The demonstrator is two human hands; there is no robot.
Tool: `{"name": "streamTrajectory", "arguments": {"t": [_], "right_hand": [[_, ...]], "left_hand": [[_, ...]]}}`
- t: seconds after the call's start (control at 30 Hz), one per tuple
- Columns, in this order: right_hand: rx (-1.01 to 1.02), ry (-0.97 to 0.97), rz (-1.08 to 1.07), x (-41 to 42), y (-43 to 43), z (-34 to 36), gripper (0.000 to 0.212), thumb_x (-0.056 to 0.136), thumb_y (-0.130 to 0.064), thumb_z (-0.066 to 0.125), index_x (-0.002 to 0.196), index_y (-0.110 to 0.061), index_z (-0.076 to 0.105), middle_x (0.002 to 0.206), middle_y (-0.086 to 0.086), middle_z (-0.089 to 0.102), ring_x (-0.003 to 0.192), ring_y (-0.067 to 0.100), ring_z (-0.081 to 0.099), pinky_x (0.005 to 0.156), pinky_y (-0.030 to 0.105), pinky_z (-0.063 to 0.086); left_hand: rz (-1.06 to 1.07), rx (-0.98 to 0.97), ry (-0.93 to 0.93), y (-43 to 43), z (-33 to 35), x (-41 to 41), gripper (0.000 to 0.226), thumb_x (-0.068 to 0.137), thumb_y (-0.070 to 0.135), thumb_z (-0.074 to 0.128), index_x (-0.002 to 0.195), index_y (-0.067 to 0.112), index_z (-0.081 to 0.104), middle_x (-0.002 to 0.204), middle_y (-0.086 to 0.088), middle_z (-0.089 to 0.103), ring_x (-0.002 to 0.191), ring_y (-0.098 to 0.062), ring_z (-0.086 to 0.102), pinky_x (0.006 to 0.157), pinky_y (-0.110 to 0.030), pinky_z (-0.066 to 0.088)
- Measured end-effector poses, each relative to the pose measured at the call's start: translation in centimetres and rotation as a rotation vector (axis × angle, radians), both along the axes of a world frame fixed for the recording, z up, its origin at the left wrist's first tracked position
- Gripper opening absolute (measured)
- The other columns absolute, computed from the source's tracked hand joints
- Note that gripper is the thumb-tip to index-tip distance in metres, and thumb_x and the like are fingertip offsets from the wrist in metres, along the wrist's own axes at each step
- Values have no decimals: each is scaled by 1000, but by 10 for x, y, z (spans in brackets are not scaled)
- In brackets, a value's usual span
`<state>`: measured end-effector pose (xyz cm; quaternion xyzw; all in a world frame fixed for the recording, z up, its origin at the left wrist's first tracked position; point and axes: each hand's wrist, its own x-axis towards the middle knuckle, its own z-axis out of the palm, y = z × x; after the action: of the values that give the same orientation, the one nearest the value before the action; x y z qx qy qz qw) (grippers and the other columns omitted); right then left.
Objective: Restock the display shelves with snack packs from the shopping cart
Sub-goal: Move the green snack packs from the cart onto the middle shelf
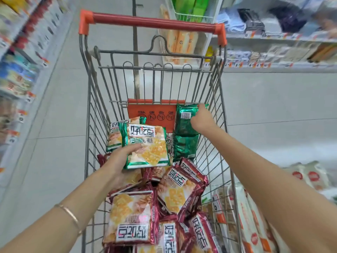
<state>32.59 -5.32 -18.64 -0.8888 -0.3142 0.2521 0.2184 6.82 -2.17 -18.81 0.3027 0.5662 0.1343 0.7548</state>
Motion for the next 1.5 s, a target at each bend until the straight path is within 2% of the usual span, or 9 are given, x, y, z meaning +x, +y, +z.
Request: {"name": "streamTrajectory", "arguments": {"t": [0.13,0.27,0.37,0.47,0.67,0.9,1.07,1.33,1.5], "right_hand": [[-225,-359,292,6,20,-24,86,90,-7,62,157,-3,8,164,15,15,152,32,14,124,47,15],[-511,-620,430,13,19,-45,78,88,-28,67,152,-9,27,153,16,36,145,34,28,121,60,9],[-534,-723,543,9,13,-36,44,84,-52,67,108,-16,60,120,9,60,120,31,50,109,49,35],[-404,-510,378,-8,6,-8,51,81,-64,60,87,-14,56,104,8,52,99,28,52,90,41,50],[-180,-95,338,-96,8,15,76,83,-70,51,124,-7,53,122,13,44,116,34,46,101,56,45],[226,33,387,-93,-14,6,25,96,-13,56,121,-15,61,118,-3,52,115,15,48,108,38,37],[-34,180,240,-59,-17,11,133,61,-65,83,158,-31,-3,166,-5,1,153,18,5,121,54,1],[-38,811,134,-32,-37,14,105,61,-87,63,143,-24,47,130,0,65,112,16,66,105,45,49],[-18,662,57,-52,-49,24,119,72,-67,71,158,-32,-3,139,-10,47,99,11,65,69,31,57]], "left_hand": [[-6,44,43,3,-3,-10,32,93,17,67,124,12,63,101,-3,64,85,-24,64,64,-38,57],[1,29,39,6,2,-17,13,93,20,66,105,15,65,102,-3,61,83,-21,61,62,-39,54],[8,32,62,11,1,-24,58,84,44,75,130,16,56,123,-2,63,107,-24,63,81,-50,58],[-6,71,105,14,-1,-22,120,50,84,73,150,28,38,148,2,49,135,-31,47,98,-66,47],[100,0,45,14,-9,14,69,86,64,49,136,16,46,119,-6,65,94,-23,67,74,-48,61],[140,-64,-58,24,-25,22,60,88,66,46,123,19,57,99,-19,76,90,-33,75,68,-45,61],[76,-80,-37,25,-21,21,44,90,61,49,123,31,51,104,-19,72,84,-34,75,65,-45,61],[-224,-26,-2,40,7,17,82,71,75,55,145,43,39,148,-4,48,111,-30,66,69,-42,62],[-416,127,42,43,8,6,118,50,97,58,150,41,33,156,12,36,137,-25,43,100,-55,50]]}}
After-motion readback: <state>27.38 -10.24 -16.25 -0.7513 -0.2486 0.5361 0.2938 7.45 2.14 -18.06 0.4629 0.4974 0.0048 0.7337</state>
